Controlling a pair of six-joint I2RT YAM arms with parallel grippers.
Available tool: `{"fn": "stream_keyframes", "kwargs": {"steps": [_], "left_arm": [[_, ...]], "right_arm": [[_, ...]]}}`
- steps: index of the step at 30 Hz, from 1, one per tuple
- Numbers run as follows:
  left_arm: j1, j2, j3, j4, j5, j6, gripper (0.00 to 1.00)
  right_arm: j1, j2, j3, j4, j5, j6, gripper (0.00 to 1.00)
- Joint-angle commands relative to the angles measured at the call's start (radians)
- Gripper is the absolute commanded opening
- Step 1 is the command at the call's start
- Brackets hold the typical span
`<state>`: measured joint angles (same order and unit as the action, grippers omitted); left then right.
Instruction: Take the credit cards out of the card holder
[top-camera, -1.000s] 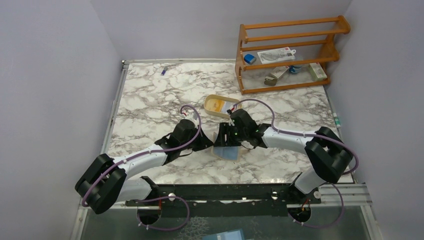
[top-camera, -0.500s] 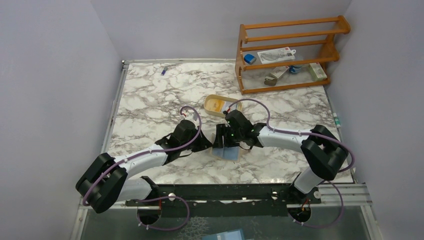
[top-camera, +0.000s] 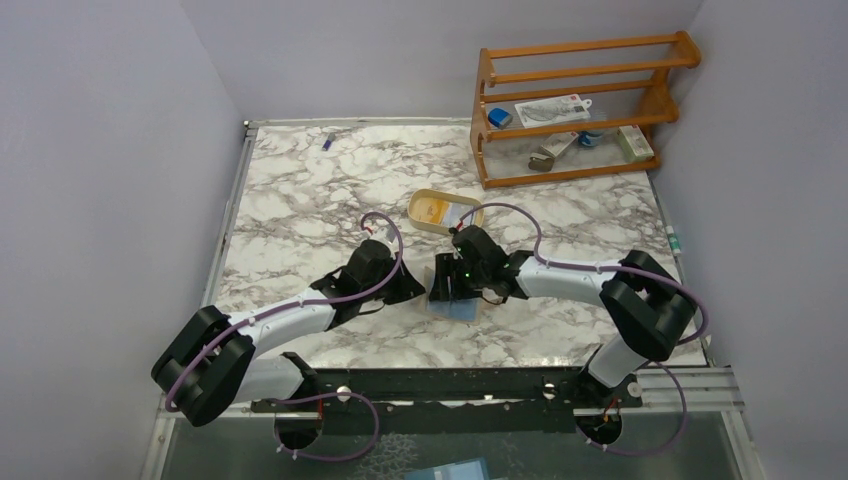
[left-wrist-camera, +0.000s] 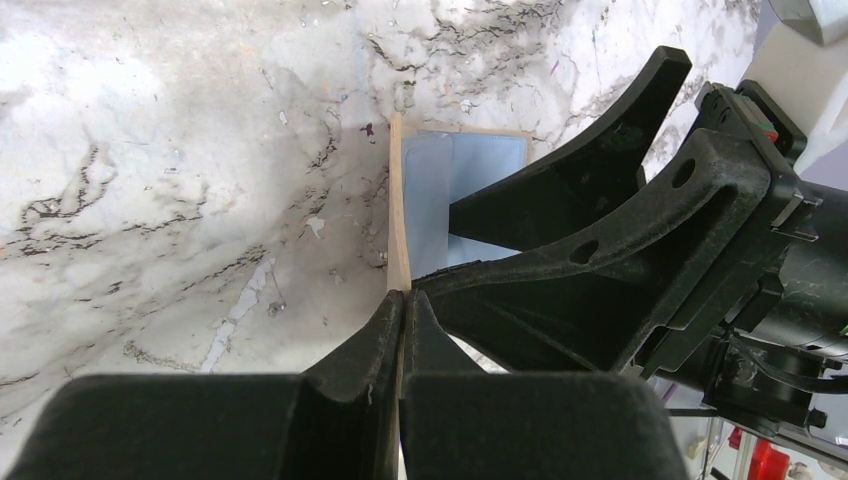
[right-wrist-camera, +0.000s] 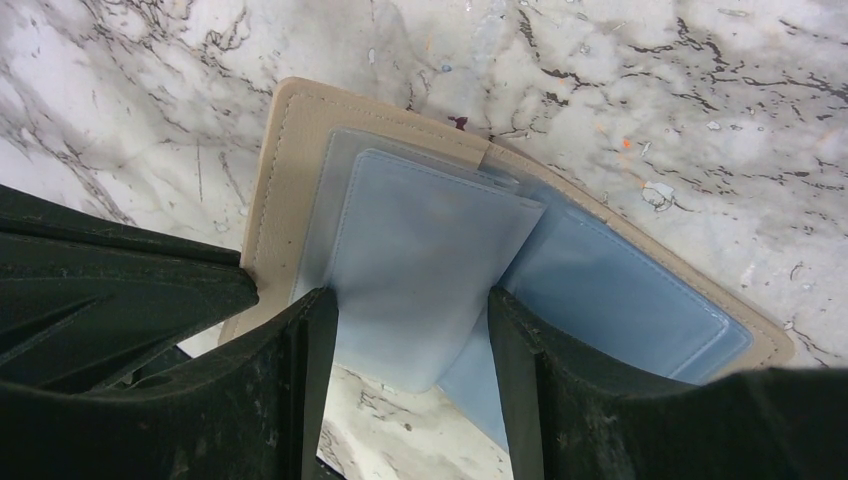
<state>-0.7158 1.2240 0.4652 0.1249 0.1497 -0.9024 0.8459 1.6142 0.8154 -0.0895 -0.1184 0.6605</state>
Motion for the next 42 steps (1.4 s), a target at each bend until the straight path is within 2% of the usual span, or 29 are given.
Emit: {"fn": "stream_keyframes", "kwargs": {"steps": [1, 12, 21, 32, 42], "left_arm": [[-0.004, -0.014, -0.004, 0.031, 0.005, -0.006, 0.0], [-0.005, -0.016, -0.013, 0.029, -0.001, -0.012, 0.0], [-0.005, -0.024, -0.017, 0.018, -0.002, -0.012, 0.0], [-0.005, -0.028, -0.018, 0.002, -0.017, -0.01, 0.0], [-0.005, -0.03, -0.014, -0.013, -0.025, -0.004, 0.0]], "right_arm": [[0.013, 0.033, -0.006, -0.08, 0.089, -0.042, 0.62], [0.013, 0.038, 0.09, -0.266, 0.286, -0.118, 0.62], [0.012, 0.051, 0.088, -0.328, 0.358, -0.115, 0.62], [0.013, -0.053, 0.068, -0.477, 0.462, -0.043, 0.62], [0.013, -0.097, 0.068, -0.586, 0.476, 0.008, 0.62]]}}
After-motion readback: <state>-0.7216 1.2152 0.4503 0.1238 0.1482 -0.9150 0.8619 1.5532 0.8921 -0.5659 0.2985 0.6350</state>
